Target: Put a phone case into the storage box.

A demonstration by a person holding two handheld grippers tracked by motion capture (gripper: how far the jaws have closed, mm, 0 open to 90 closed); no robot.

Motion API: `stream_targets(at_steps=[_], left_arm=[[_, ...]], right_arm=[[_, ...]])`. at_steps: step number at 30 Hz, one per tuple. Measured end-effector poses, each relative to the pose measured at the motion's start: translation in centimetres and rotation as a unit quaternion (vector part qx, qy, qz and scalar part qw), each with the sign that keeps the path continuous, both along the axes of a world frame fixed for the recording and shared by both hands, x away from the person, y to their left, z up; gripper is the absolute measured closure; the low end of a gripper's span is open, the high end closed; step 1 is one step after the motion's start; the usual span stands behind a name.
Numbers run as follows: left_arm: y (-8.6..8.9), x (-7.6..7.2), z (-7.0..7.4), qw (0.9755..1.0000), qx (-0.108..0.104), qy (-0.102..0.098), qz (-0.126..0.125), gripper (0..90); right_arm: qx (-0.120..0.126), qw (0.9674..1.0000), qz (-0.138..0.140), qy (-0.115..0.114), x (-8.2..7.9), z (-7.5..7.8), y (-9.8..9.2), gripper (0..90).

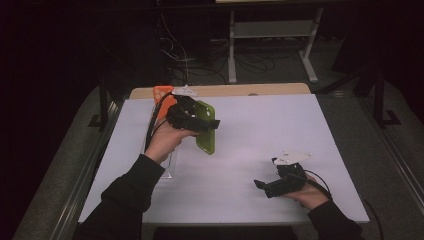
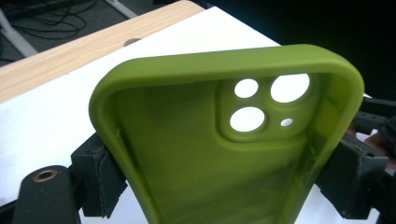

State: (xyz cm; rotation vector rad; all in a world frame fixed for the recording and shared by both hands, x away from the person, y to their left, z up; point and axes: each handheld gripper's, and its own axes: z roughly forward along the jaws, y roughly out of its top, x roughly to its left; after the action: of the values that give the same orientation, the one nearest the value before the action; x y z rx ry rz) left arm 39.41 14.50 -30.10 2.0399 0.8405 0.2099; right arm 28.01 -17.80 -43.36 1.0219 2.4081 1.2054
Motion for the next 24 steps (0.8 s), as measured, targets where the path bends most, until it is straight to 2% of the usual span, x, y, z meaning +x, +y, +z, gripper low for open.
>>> stream_targets(at_steps=[2, 8, 16, 18, 20, 24], left_arm=[[0.7, 0.1, 0.2, 1.0, 0.007, -0.003, 0.006, 14.4], [3.2, 0.9, 1.0, 0.9992, 0.008, -0.007, 0.039, 14.4], [6.2, 2.3, 1.4, 0.9959, 0.027, -0.012, 0.086, 14.5], [6.9, 2.7, 1.6, 0.9944, 0.034, -0.014, 0.099, 14.5], [7.3, 2.9, 1.8, 0.9931, 0.032, -0.009, 0.113, 14.4], [8.0, 3.6, 2.1, 0.9875, 0.058, -0.023, 0.144, 14.4]], right_arm=[[-0.001, 1.0, -0.003, -0.003, -0.1, -0.1, -0.3, 0.0], [-0.005, 0.9999, -0.013, 0.001, -0.2, -0.5, -1.2, 0.0], [-0.003, 0.9999, -0.012, 0.004, -0.2, -0.5, -1.2, 0.0], [-0.003, 0.9999, -0.012, 0.006, -0.2, -0.5, -1.3, 0.0], [-0.002, 0.9999, -0.012, 0.003, -0.2, -0.5, -1.3, 0.0], [0.0, 0.9999, -0.014, 0.001, -0.2, -0.4, -1.4, 0.0]])
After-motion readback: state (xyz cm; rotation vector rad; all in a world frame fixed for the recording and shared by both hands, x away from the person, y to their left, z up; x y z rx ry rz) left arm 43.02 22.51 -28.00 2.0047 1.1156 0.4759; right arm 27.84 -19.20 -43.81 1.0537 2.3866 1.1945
